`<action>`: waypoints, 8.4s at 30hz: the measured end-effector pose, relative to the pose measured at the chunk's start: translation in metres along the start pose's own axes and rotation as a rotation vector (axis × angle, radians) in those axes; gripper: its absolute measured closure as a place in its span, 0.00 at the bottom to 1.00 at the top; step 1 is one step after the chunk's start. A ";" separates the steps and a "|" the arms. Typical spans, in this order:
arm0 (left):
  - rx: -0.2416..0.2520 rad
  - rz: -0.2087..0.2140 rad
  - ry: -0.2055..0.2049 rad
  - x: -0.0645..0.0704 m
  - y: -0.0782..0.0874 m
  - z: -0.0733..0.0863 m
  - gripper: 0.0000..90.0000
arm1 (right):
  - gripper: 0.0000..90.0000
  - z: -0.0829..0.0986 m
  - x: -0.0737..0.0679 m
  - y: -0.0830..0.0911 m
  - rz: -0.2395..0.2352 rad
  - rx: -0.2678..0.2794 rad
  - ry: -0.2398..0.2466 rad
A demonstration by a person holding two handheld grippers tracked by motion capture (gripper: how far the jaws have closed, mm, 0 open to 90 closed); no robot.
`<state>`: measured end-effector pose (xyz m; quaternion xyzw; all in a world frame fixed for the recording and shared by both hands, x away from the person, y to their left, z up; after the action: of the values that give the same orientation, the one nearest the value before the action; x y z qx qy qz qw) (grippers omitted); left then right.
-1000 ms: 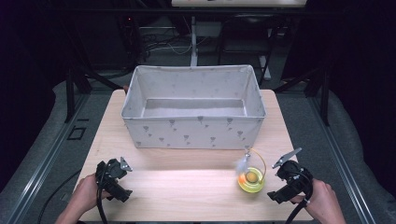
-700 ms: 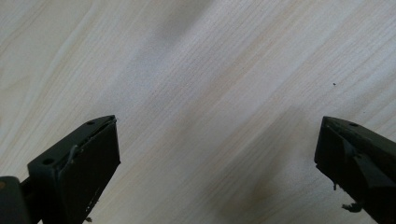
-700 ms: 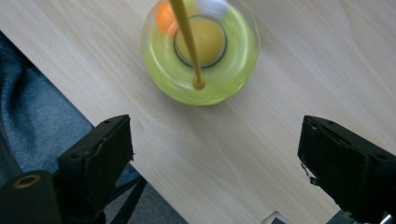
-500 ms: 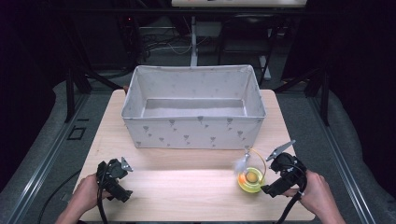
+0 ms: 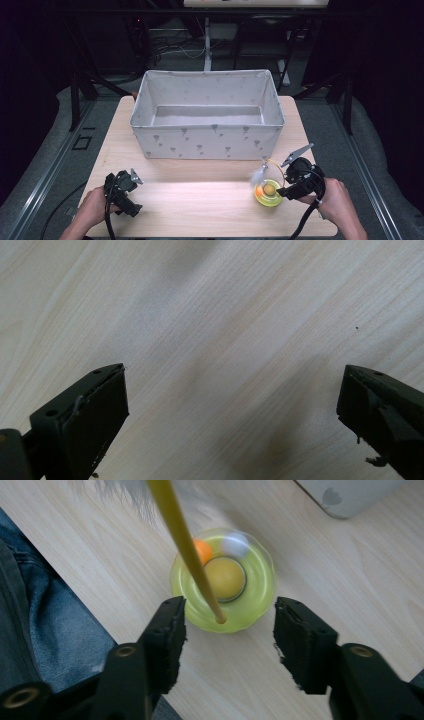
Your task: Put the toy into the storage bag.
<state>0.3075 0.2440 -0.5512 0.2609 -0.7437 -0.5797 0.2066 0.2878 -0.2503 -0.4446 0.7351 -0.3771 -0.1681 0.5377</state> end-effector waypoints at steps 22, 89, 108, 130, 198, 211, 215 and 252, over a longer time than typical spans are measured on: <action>-0.010 0.002 -0.002 -0.001 -0.001 0.000 0.00 | 0.98 -0.017 -0.005 0.007 0.006 -0.002 0.069; -0.008 0.012 0.000 -0.002 -0.003 0.001 0.00 | 0.98 -0.072 0.007 0.040 -0.038 0.045 0.137; -0.014 0.015 -0.003 -0.002 -0.004 0.001 0.00 | 0.98 -0.090 0.010 0.053 -0.056 0.018 0.174; -0.014 0.021 -0.006 -0.002 -0.004 0.000 0.00 | 0.98 -0.108 0.013 0.070 -0.064 -0.006 0.206; -0.013 0.029 -0.010 -0.003 -0.005 -0.002 0.00 | 0.98 -0.186 0.042 0.167 -0.029 0.019 0.221; -0.014 0.032 -0.009 -0.003 -0.006 -0.001 0.00 | 0.98 -0.208 0.057 0.164 0.007 0.000 0.167; -0.012 0.031 -0.010 -0.003 -0.006 -0.001 0.00 | 0.98 -0.215 0.061 0.163 0.021 -0.002 0.152; -0.013 0.036 -0.010 -0.003 -0.006 -0.001 0.00 | 0.98 -0.250 0.106 0.112 0.115 0.005 0.019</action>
<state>0.3116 0.2438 -0.5566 0.2435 -0.7454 -0.5821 0.2151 0.4789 -0.1772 -0.2341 0.7152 -0.4139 -0.1290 0.5482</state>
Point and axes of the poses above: each handheld gripper's, and its own axes: y roughly backward along the jaws, z roughly out of its underside, x roughly to its right, the point moved 1 cm from there along -y, roughly forward along the jaws, and after that the axes turned 10 degrees about z, right-handed, at the moved point
